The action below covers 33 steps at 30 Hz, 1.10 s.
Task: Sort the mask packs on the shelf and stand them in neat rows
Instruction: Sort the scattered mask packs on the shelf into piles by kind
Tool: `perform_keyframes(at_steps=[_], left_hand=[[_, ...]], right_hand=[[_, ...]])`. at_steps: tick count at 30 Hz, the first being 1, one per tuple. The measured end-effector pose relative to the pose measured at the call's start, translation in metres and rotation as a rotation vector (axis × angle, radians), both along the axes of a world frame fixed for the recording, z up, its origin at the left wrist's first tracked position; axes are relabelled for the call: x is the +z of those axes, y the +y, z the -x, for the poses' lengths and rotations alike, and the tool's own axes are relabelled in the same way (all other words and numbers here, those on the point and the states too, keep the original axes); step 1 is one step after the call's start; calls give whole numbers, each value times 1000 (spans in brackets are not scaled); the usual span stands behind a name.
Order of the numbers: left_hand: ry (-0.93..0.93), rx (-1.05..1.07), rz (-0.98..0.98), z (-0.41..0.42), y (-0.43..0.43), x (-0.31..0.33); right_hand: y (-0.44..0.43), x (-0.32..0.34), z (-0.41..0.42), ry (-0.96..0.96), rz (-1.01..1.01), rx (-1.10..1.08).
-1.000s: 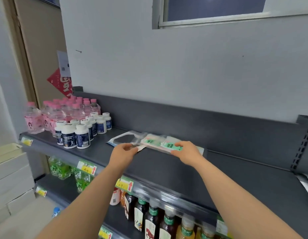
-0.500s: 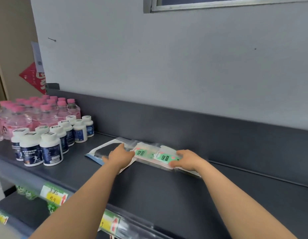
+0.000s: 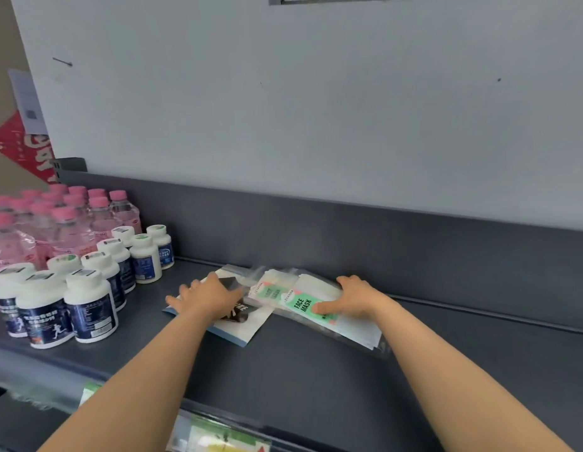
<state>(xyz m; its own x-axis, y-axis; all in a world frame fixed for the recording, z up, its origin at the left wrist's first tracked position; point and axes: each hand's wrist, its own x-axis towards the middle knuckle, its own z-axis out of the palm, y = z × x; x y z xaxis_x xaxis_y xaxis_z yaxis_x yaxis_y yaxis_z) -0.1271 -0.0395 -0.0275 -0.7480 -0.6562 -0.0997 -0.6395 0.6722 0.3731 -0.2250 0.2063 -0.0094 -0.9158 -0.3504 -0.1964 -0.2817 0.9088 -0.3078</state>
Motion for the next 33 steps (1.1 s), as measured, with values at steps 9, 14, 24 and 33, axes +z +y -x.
perform_keyframes(at_steps=[9, 14, 24, 33], left_hand=[[-51, -94, -20, -11, -26, 11], [59, -155, -240, -22, -33, 10], [513, -214, -856, -34, -23, 11], [587, -346, -1035, -16, 43, 23]], right_hand=[[-15, -4, -17, -45, -21, -164], [-14, -8, -26, -47, 204, -202], [-17, -5, -61, 50, 548, -435], [51, 12, -89, 115, 836, -587]])
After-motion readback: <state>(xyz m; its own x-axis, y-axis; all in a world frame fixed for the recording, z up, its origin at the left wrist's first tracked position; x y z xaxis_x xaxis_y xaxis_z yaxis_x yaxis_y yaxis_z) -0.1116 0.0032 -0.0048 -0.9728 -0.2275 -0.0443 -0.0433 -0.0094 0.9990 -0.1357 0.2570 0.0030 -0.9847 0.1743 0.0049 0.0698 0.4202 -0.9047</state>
